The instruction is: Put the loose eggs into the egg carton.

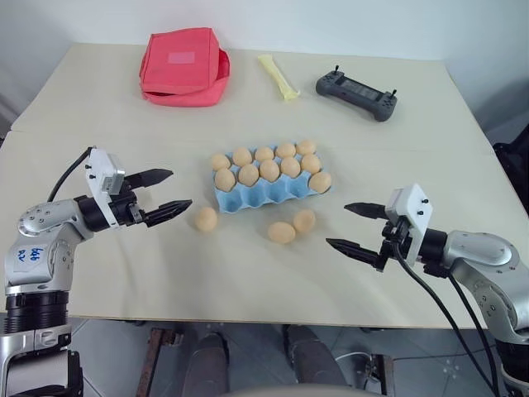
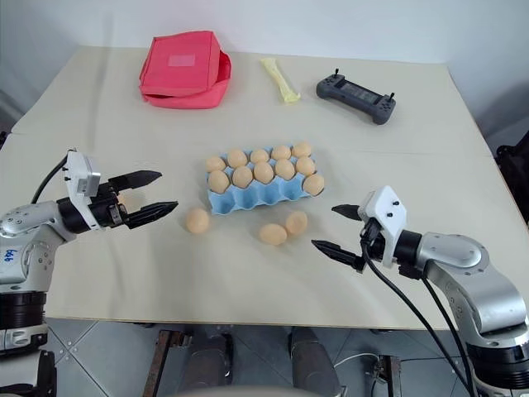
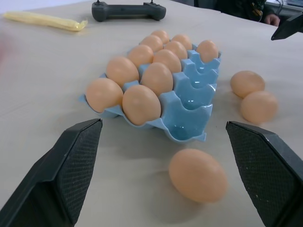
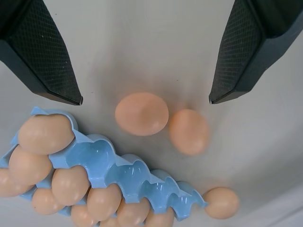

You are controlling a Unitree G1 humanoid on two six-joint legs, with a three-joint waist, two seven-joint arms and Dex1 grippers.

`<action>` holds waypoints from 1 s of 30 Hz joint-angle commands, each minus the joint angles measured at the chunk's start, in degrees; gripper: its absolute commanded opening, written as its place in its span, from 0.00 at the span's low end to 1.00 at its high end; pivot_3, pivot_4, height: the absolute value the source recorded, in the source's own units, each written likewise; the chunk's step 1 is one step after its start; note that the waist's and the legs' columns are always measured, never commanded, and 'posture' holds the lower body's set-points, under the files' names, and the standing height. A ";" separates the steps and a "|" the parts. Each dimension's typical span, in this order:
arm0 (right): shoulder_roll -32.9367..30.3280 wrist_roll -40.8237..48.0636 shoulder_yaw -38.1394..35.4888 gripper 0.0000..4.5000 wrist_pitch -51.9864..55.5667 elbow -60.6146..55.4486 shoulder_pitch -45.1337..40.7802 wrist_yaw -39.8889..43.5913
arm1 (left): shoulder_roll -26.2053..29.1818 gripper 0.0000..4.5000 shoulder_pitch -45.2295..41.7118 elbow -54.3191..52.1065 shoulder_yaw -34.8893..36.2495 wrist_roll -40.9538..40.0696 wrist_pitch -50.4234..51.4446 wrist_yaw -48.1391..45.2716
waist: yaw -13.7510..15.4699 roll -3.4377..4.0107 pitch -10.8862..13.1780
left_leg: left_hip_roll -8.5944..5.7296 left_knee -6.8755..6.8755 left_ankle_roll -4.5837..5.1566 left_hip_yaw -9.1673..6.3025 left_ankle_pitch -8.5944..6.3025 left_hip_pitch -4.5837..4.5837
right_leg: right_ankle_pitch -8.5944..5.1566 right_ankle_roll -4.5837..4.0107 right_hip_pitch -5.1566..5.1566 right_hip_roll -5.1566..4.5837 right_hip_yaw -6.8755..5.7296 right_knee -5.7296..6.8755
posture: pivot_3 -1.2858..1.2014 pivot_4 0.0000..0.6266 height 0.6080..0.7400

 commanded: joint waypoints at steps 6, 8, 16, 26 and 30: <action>-0.83 -0.19 -1.17 1.00 -1.51 -0.25 -0.87 0.27 | -0.15 0.99 -3.28 1.29 0.75 -0.33 -1.13 2.48 | 0.03 0.00 0.00 | 0.00 0.05 0.00 0.00 0.00 0.01 | 0.06 0.11 0.03 0.00 0.00 0.00 | 0.52 0.24 1.00; -1.02 -0.18 -1.19 1.00 -1.13 -0.53 -0.87 0.13 | -0.11 0.99 -3.29 1.47 0.53 -0.39 -1.40 2.04 | -0.04 0.00 0.00 | 0.00 0.03 0.00 0.00 0.00 0.01 | 0.06 0.12 0.02 0.00 0.00 0.00 | 0.52 0.24 1.00; -6.09 4.12 -8.58 1.00 4.61 -6.50 7.17 1.50 | 1.46 0.99 -0.51 2.47 0.38 -0.23 -1.59 -2.25 | 0.21 0.00 0.00 | 0.00 -0.02 0.02 -0.01 -0.02 0.00 | 0.06 0.14 0.02 0.00 -0.01 -0.01 | 0.52 0.24 1.00; -7.66 8.11 -11.88 1.00 10.59 -12.80 12.63 -1.43 | 4.00 0.99 6.59 -1.47 1.27 -1.51 0.73 -5.25 | -0.18 -0.01 0.00 | 0.00 0.05 0.06 0.01 0.01 0.09 | -0.21 -0.36 0.08 0.00 0.03 0.00 | 0.52 0.24 1.00; -5.76 5.78 -5.36 1.00 10.79 -9.17 6.40 -4.86 | 4.64 0.99 9.39 -3.78 2.05 -2.08 1.88 -5.70 | -0.40 -0.05 0.01 | 0.00 0.11 0.09 0.03 0.06 0.08 | -0.21 -0.51 0.12 -0.02 0.07 -0.14 | 0.52 0.24 1.00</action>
